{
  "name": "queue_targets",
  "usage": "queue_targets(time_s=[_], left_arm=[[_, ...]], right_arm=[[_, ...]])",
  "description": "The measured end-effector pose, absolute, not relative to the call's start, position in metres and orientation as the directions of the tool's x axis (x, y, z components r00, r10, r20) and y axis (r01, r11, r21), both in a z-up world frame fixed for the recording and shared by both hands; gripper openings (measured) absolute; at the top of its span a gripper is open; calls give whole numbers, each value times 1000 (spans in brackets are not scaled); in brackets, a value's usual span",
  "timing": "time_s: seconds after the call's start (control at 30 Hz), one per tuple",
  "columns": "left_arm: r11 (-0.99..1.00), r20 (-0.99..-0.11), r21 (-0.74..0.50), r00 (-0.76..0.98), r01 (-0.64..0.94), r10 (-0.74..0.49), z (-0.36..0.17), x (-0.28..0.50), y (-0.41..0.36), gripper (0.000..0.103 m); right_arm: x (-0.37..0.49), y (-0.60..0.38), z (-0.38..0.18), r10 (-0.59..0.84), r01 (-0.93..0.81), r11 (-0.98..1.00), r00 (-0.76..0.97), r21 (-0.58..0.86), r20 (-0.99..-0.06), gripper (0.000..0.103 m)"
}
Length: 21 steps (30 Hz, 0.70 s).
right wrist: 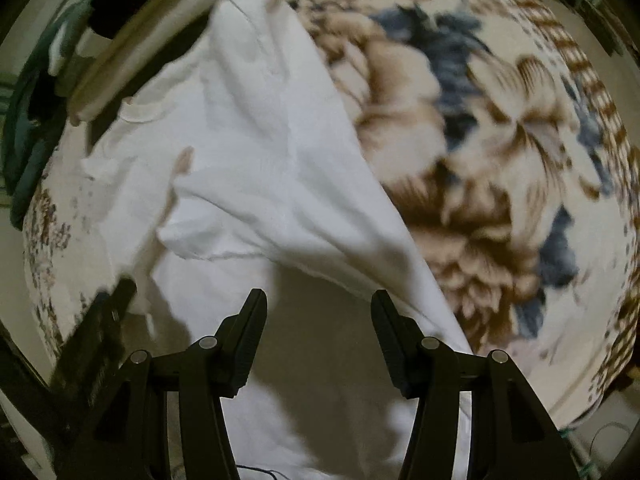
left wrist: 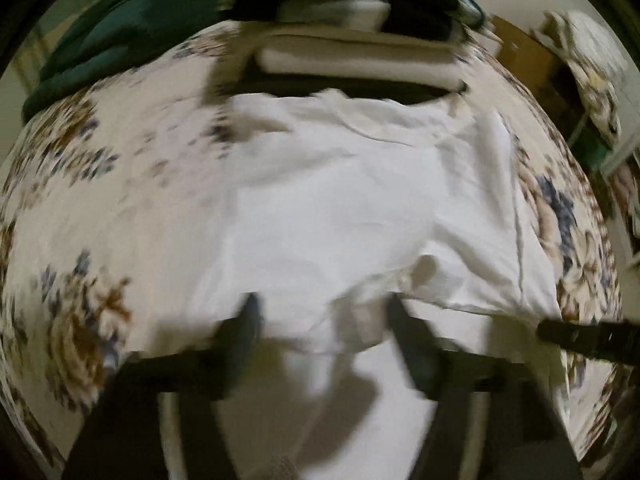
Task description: Fold small clothes
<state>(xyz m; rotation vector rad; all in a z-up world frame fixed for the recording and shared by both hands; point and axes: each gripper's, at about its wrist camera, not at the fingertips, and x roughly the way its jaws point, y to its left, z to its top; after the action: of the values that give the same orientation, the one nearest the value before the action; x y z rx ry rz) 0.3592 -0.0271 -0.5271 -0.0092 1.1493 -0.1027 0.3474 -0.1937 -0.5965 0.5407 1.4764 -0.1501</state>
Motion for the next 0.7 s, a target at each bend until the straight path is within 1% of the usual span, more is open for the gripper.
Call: queue_targets(time_s=[0.2,0.3,0.4,0.5,0.57,0.6,0.7], left_arm=[[996,-911,7,410,-93,45,-528,368,21,80],[989,-923,28,376,-146,81,-542,377,38,80],[984,-925,77,357,-160,130,-555,387,45,80],[981,-928,92,343,-170,147,-562,390,53,80],[981,-929,88,342,-175,144,-560,387,56,80],[981,-928,87,343,-175,144,-555,384,57,80],[980,-921,88,361,-178,149,-539,373,57,80]], right_arm=[[387,-183,-567,324,333,867,187,370,-928,58],[436,-159,-567,345,257,886,190,385,-919,58],[458,-126,-576,332,123,930,124,347,-935,58],[460,-97,-603,192,1,981,27,192,-981,58],[447,-93,-623,139,-41,989,-54,141,-989,58],[443,-97,-623,141,-39,989,-58,143,-988,58],[428,-127,-593,208,24,978,-32,207,-978,58]])
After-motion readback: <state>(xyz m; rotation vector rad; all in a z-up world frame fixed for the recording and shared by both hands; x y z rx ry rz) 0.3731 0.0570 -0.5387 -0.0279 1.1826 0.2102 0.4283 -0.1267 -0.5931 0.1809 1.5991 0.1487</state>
